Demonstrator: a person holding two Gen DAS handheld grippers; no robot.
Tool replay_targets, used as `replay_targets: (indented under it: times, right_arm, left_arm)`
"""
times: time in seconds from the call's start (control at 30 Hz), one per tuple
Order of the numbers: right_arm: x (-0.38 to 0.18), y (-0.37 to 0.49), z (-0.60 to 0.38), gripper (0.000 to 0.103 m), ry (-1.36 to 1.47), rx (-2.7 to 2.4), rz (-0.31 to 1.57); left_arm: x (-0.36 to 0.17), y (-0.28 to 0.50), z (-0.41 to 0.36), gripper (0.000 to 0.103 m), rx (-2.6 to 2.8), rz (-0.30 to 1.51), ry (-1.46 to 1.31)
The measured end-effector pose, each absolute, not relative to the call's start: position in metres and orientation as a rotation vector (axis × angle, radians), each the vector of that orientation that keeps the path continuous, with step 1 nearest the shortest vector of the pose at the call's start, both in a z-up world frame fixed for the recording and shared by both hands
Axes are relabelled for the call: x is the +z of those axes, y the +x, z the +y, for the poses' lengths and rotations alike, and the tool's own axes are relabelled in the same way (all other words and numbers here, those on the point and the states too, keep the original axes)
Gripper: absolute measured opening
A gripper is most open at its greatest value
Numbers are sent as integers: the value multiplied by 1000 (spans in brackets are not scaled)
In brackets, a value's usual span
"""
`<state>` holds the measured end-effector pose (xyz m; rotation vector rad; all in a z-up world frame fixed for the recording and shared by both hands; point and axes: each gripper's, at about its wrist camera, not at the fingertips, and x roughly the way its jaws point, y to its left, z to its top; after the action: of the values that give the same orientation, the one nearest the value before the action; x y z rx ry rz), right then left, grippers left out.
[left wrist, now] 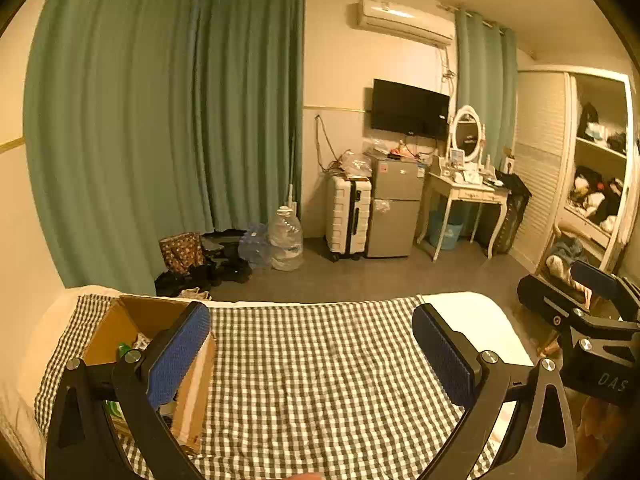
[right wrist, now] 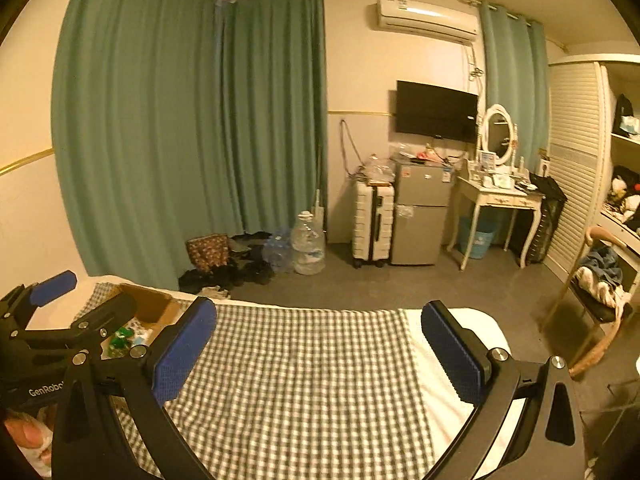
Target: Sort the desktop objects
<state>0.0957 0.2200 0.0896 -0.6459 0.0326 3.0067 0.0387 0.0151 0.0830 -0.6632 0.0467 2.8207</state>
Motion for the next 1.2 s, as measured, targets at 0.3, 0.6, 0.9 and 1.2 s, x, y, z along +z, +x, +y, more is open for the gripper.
replay_targets:
  times: [0.3,0.6,0.9,1.2]
  right_arm:
    - [70,104,247,103,-701,2959,46]
    - [58,98,251,103,-732,2954,75]
    - [50,91,239,103,-756,2967,73]
    - [44,90,235,103,-772,2978,64]
  left_arm:
    - [66,41,43,103,2793,111,-709]
    - [57,35,35,103,2807,108,-756]
    - [53,29,18,103,2828,66,-786]
    - [50,29,16,103,2833,69,-805]
